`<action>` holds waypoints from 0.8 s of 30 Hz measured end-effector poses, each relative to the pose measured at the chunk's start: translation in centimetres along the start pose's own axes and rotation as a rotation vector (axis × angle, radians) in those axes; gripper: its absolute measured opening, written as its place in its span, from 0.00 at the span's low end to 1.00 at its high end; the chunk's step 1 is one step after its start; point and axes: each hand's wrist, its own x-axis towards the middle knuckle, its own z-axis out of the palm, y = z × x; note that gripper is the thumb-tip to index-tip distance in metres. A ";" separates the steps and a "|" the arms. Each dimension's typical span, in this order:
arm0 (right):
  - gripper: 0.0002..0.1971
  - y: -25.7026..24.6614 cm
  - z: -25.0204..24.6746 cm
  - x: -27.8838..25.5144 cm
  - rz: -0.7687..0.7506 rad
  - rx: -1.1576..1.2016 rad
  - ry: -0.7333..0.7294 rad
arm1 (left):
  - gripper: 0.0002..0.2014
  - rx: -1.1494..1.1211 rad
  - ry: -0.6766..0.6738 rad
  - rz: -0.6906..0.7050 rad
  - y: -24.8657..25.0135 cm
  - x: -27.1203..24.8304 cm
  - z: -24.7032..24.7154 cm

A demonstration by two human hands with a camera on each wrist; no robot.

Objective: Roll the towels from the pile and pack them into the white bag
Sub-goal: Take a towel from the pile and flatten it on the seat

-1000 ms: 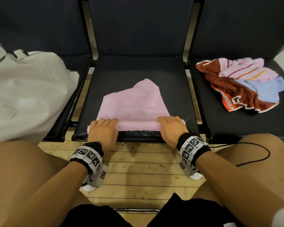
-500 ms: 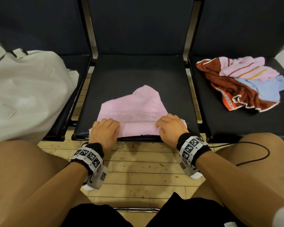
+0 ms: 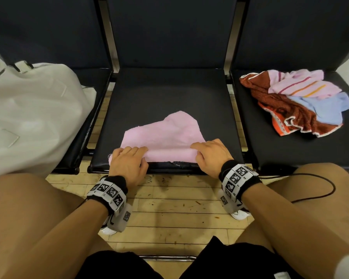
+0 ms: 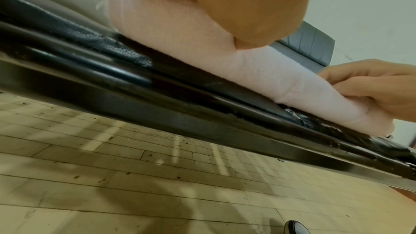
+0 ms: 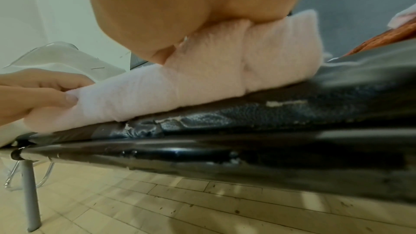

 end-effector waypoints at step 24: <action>0.21 -1.4 0.3 0.1 0.092 -0.216 -0.094 | 0.20 0.035 -0.035 -0.076 -0.7 0.5 0.0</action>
